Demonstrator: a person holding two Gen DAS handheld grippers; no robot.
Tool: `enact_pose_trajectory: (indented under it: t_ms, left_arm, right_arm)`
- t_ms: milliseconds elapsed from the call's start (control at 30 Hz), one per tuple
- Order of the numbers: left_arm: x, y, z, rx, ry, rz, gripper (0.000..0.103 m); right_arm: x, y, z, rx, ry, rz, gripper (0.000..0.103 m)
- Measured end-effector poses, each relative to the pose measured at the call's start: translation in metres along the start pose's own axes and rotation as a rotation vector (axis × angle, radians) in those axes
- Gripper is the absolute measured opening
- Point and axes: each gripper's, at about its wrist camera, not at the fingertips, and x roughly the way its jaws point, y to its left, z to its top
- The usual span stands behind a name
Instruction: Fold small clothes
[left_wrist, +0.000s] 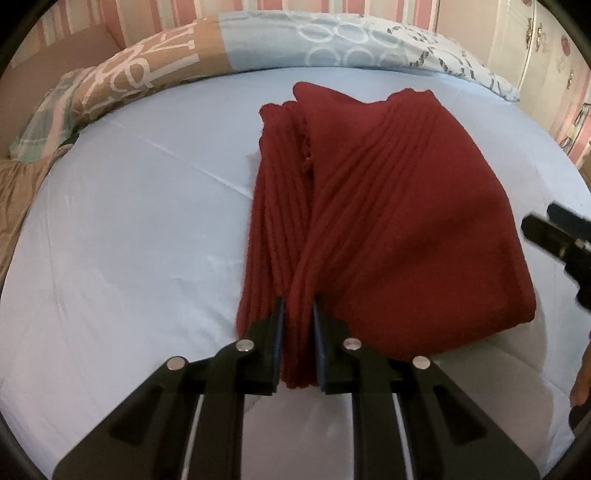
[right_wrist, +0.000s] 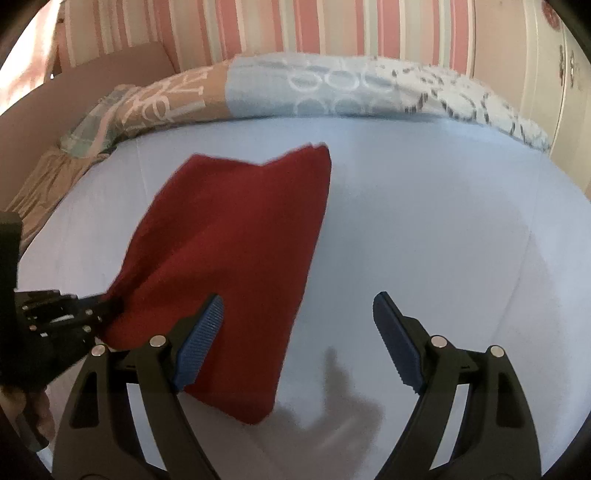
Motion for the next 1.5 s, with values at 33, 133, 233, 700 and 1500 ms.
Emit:
enact_pose_trajectory:
  t_ms: [33, 133, 233, 700, 1500]
  left_arm:
    - [0.002, -0.001, 0.000, 0.008, -0.001, 0.008, 0.018]
    - [0.005, -0.005, 0.000, 0.029, -0.008, 0.012, 0.019]
    - [-0.002, -0.004, 0.002, 0.027, -0.017, 0.000, 0.029]
    - [-0.009, 0.034, 0.019, 0.001, 0.009, -0.083, 0.079]
    - [0.028, 0.023, 0.017, 0.017, 0.045, -0.247, 0.102]
  right_arm:
    - [0.002, -0.001, -0.002, -0.003, 0.009, -0.003, 0.084]
    - [0.004, -0.005, -0.005, 0.002, 0.018, -0.005, 0.084]
    - [0.002, -0.007, -0.002, 0.007, 0.007, -0.007, 0.084]
    - [-0.006, -0.004, 0.013, -0.023, -0.024, -0.026, 0.087]
    - [0.017, -0.002, 0.018, -0.059, -0.007, -0.010, 0.092]
